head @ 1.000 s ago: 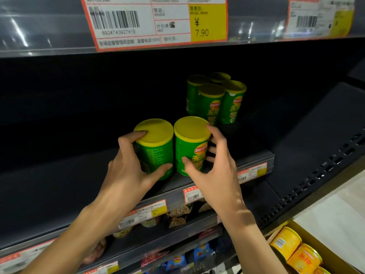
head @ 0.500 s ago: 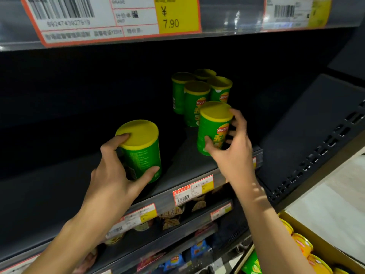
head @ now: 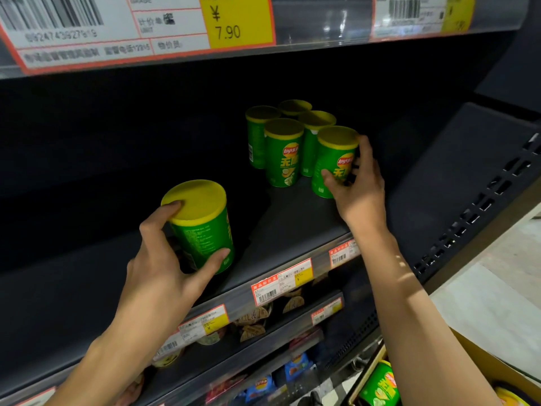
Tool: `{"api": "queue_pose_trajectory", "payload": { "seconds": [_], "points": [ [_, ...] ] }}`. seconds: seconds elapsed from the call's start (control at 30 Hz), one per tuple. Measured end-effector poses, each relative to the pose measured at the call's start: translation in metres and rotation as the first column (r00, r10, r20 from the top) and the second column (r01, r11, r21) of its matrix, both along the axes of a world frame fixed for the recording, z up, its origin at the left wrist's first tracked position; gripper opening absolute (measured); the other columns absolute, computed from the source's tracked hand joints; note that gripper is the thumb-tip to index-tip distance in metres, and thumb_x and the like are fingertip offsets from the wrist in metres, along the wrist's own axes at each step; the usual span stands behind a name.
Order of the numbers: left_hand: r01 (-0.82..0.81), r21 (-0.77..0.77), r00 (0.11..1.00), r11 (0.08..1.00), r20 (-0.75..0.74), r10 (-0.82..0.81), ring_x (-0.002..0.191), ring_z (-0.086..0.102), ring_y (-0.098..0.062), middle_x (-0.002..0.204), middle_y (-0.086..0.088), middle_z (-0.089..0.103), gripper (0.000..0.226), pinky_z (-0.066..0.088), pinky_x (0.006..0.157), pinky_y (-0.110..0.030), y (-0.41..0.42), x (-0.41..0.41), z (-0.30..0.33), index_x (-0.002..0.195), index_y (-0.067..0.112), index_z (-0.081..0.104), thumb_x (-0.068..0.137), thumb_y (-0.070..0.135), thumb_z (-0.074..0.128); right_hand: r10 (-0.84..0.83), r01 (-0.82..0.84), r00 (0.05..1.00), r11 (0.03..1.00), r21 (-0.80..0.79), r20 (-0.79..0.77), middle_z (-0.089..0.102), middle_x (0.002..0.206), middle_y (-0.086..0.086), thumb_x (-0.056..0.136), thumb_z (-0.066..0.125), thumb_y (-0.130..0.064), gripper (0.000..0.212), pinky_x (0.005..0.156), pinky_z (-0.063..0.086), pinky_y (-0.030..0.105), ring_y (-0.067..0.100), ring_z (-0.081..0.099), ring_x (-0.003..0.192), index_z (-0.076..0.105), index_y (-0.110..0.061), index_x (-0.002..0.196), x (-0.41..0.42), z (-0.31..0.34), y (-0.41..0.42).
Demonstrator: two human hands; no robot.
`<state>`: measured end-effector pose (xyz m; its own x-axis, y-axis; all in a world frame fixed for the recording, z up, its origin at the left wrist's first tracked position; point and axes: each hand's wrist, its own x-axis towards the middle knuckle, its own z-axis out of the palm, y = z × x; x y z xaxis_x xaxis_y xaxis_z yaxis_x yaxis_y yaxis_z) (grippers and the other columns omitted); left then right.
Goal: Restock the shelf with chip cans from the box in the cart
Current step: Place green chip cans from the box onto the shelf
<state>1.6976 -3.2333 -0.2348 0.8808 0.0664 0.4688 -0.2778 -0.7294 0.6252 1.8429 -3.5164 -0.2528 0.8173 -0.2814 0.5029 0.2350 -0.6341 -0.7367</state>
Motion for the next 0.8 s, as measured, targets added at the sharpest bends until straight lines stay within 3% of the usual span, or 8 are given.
{"api": "queue_pose_trajectory", "payload": {
  "seconds": [0.27, 0.57, 0.73, 0.8],
  "points": [
    [0.000, -0.032, 1.000, 0.999, -0.030, -0.001, 0.103, 0.053, -0.020, 0.121, 0.003, 0.042, 0.085, 0.050, 0.079, -0.037, -0.001, 0.000, 0.001, 0.133, 0.035, 0.021, 0.070, 0.042, 0.077, -0.019, 0.014, 0.998, 0.996, -0.085, -0.056, 0.061, 0.129, 0.013, 0.089, 0.071, -0.037, 0.086, 0.097, 0.051, 0.046, 0.032, 0.059, 0.118, 0.019, -0.029, 0.157, 0.014, 0.007, 0.002],
    [-0.007, -0.063, 0.998, 0.998, -0.065, 0.003, 0.105, 0.053, -0.019, 0.122, 0.005, 0.043, 0.083, 0.049, 0.082, -0.036, -0.001, 0.001, 0.002, 0.132, 0.041, 0.019, 0.070, 0.046, 0.075, -0.076, 0.066, 0.996, 0.973, -0.221, -0.038, 0.053, 0.130, 0.022, 0.093, 0.067, -0.035, 0.084, 0.092, 0.047, 0.044, 0.041, 0.055, 0.118, 0.016, -0.022, 0.158, 0.022, 0.013, 0.014],
    [0.000, -0.047, 0.997, 0.999, -0.074, -0.003, 0.106, 0.056, -0.021, 0.125, 0.003, 0.046, 0.085, 0.049, 0.081, -0.035, 0.001, 0.001, 0.001, 0.135, 0.040, 0.019, 0.071, 0.048, 0.075, -0.091, 0.060, 0.988, 0.972, -0.225, -0.128, 0.051, 0.137, 0.021, 0.089, 0.068, -0.046, 0.100, 0.092, 0.048, 0.049, 0.043, 0.055, 0.119, 0.001, -0.025, 0.159, 0.007, 0.018, 0.016],
    [0.002, -0.032, 0.997, 0.999, -0.072, -0.004, 0.105, 0.057, -0.022, 0.125, 0.002, 0.047, 0.086, 0.049, 0.080, -0.035, 0.001, 0.001, 0.000, 0.135, 0.038, 0.018, 0.071, 0.048, 0.074, -0.159, 0.115, 0.979, 0.946, -0.302, -0.126, 0.054, 0.134, 0.019, 0.090, 0.062, -0.055, 0.092, 0.087, 0.050, 0.049, 0.042, 0.057, 0.115, 0.010, -0.023, 0.158, -0.009, 0.016, 0.013]
  ]
}}
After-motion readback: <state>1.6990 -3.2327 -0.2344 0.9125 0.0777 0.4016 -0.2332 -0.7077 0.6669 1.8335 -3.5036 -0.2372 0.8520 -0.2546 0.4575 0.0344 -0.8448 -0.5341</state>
